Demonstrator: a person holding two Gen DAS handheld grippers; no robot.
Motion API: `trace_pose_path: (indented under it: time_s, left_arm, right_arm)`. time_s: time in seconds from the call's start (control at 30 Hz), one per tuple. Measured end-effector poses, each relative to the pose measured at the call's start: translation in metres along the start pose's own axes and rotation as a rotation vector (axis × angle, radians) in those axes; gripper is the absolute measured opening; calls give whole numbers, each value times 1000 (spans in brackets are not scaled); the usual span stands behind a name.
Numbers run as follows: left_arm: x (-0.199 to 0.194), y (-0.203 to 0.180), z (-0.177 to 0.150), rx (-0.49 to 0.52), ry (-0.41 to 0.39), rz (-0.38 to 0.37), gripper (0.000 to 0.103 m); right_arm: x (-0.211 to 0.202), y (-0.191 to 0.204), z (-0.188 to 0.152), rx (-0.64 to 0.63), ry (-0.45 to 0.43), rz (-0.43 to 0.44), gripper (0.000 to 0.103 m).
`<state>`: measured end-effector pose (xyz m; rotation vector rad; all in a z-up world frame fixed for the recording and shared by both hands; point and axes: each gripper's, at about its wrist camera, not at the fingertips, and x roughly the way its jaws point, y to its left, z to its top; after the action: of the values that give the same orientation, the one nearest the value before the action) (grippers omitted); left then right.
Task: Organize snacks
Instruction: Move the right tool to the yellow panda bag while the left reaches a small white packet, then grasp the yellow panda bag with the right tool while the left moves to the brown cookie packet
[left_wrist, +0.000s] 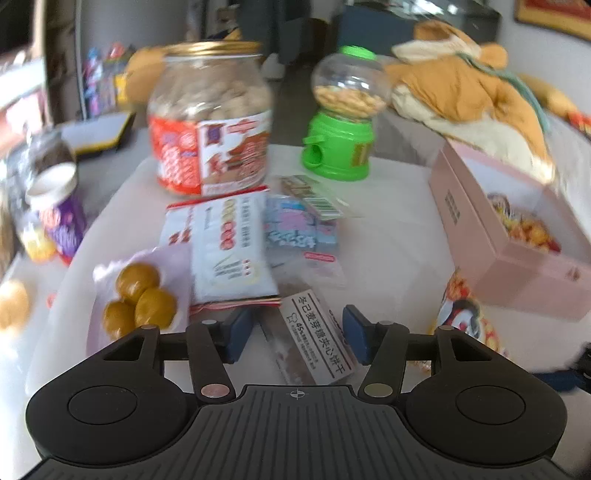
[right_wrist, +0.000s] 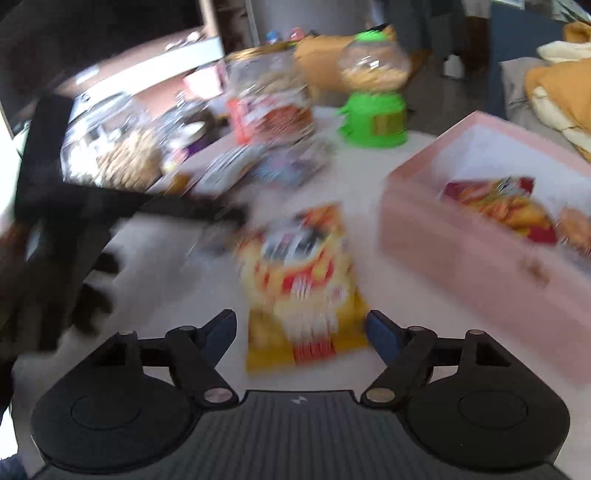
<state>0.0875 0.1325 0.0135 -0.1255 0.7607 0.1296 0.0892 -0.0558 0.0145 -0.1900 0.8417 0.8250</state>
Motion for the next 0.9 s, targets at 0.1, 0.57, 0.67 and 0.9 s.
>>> trace_pose_path:
  time_s: [0.1,0.57,0.67,0.9]
  left_arm:
    - [0,-13,-8,101,-37,29,53]
    - [-74,-11,-79,134,-49,-110,45]
    - [-73,-9,-77,114,-47,-121,47]
    - [-73,-4,-77,83,-51,-147,47]
  right_arm:
    - [-12,13,-18,-17,-1,8,79]
    - [-3,13,17,-35,-89,-134,79]
    - [22,11,32,5,-60,-123,79]
    - [27,29,30,-13,14,-128,63]
